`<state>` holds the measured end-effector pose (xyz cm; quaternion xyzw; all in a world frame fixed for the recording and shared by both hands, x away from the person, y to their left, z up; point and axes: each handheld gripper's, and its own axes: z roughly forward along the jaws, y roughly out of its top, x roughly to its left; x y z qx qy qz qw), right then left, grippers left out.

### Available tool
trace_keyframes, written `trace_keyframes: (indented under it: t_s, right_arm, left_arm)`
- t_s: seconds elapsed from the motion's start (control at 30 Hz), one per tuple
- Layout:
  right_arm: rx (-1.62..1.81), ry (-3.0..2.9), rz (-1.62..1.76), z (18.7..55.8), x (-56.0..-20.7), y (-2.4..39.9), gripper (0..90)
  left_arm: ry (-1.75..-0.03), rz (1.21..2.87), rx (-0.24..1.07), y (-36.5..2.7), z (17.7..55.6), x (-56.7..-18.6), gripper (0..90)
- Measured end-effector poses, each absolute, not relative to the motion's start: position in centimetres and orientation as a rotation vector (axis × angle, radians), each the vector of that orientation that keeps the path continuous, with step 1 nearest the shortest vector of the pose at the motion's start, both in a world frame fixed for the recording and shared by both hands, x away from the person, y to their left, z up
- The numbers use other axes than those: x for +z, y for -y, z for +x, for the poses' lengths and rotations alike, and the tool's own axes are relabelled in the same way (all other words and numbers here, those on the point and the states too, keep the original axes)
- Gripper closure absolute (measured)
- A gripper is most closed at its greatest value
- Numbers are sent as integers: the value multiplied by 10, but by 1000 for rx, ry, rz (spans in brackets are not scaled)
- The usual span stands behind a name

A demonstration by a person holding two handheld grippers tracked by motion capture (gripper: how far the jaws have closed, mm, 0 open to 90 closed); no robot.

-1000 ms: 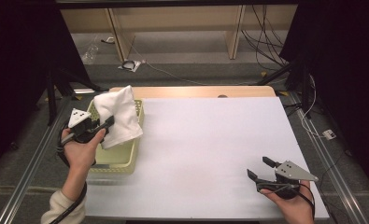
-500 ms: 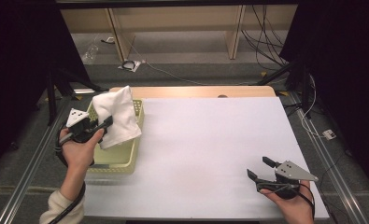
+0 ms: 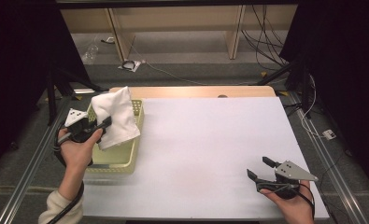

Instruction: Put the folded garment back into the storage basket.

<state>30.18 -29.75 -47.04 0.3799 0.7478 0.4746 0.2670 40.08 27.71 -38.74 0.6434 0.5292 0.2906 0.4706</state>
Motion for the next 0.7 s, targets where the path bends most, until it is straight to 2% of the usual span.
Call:
trace_keyframes:
  t_s: [0.7]
  right_arm:
    - [1284, -2017, 1024, 302, -471, 297, 253]
  left_arm:
    - [-1306, 1587, 706, -282, 402, -389, 695]
